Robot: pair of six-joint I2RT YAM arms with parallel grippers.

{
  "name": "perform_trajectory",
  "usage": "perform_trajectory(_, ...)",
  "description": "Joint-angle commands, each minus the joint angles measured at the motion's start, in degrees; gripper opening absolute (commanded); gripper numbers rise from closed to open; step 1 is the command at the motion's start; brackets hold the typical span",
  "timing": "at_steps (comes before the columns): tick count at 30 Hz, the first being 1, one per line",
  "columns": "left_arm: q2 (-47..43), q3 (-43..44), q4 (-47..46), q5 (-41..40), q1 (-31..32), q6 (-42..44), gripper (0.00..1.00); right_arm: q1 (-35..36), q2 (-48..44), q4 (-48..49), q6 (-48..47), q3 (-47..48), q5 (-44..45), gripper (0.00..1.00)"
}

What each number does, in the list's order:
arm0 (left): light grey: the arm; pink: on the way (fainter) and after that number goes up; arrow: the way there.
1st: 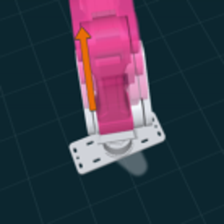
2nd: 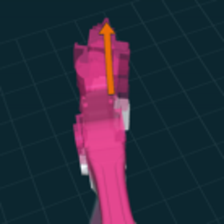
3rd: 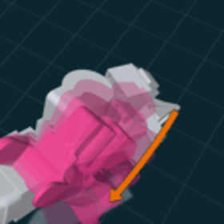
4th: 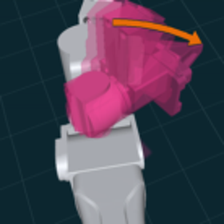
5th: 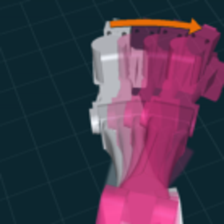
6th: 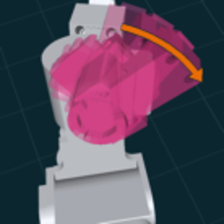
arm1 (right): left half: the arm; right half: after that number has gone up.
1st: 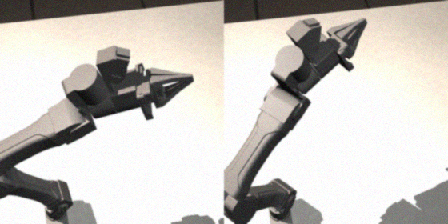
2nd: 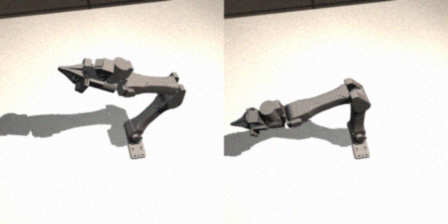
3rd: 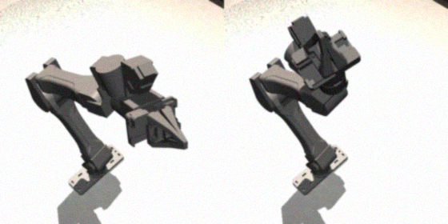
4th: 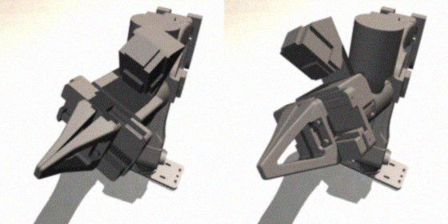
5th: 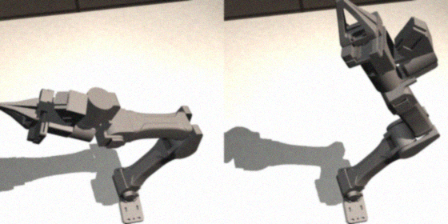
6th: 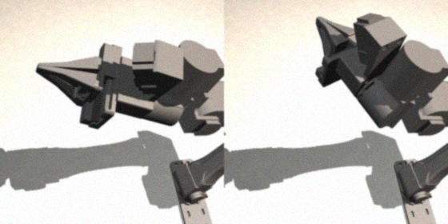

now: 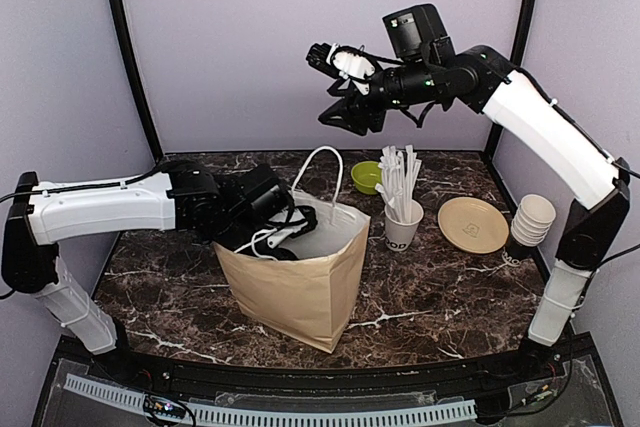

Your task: Pack the takeout coffee

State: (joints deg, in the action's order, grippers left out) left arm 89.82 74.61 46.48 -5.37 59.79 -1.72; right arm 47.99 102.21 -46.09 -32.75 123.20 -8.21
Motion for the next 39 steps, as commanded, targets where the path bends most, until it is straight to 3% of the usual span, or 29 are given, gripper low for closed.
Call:
perform_trajectory(1,-2.10,0.33,5.49,6.87,1.03,-3.69,0.49,-0.11,-1.70,0.69,1.37,-1.21,-2.13,0.60)
perform_trajectory(7,-6.72,1.25,4.18,1.61,1.04,-3.73,0.58,-0.11,-1.34,0.56,1.41,-1.06,-2.39,0.60)
perform_trajectory(15,-11.18,0.10,-4.29,-5.07,1.03,-4.94,0.69,-0.09,0.34,1.02,3.36,-0.34,-3.13,0.60)
perform_trajectory(23,-13.39,5.16,-9.79,-7.40,0.88,-3.60,0.71,-1.04,-1.41,1.34,5.53,-0.59,-2.56,0.59)
perform_trajectory(27,-13.83,6.45,-10.43,-6.65,-0.13,-3.27,0.73,-2.64,-2.92,0.75,8.44,-2.34,-7.48,0.59)
perform_trajectory(39,-11.05,6.23,-7.15,-0.37,-3.69,-4.57,0.66,-2.80,-5.49,-2.10,8.81,-7.36,-16.95,0.60)
